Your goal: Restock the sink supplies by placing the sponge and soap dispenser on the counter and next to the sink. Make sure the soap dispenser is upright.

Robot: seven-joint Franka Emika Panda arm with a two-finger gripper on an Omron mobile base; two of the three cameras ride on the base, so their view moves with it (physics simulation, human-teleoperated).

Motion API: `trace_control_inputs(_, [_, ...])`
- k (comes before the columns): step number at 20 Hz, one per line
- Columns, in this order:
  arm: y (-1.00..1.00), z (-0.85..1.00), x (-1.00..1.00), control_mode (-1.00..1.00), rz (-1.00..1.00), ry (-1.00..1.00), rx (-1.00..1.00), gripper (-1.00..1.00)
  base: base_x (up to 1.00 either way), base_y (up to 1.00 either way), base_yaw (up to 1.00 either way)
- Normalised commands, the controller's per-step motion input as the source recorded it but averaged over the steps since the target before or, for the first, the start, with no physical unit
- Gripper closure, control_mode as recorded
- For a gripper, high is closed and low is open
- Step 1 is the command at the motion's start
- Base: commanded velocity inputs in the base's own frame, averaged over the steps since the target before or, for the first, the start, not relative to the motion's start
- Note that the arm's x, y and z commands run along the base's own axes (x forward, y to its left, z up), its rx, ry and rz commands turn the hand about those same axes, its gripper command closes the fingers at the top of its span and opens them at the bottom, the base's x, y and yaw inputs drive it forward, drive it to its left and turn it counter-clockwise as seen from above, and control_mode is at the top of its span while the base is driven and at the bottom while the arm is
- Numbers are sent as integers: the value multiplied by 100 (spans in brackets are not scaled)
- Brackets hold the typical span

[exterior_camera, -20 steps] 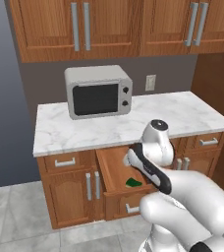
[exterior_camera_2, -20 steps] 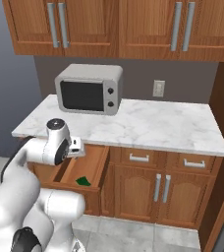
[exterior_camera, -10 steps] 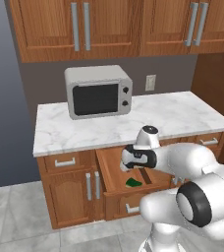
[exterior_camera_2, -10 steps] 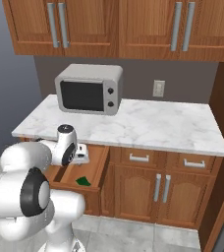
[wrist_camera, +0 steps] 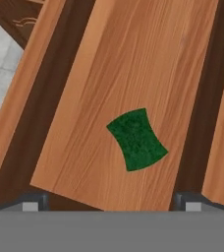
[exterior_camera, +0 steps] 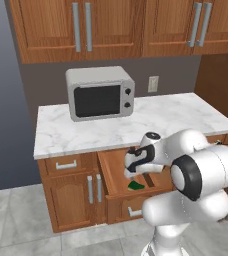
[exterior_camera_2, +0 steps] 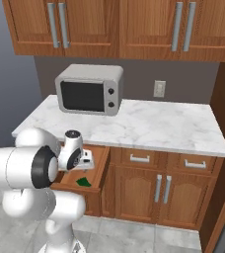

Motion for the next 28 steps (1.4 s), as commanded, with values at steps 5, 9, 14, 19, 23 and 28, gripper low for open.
trace_control_inputs(5, [0, -43, 0, -100, 0, 0, 0, -100, 0, 0, 0])
trace_control_inputs(9, [0, -26, 0, -100, 0, -1, 0, -100, 0, 0, 0])
trace_control_inputs(14, [0, -18, 2, -100, 0, 0, -1, -100, 0, 0, 0])
trace_control_inputs(19, [0, -7, 15, -100, -1, 0, 0, -100, 0, 0, 0])
trace_control_inputs(23, [0, -1, 29, -100, -2, 1, 0, -100, 0, 0, 0])
trace_control_inputs(28, [0, -12, 18, -100, 0, 0, -2, -100, 0, 0, 0])
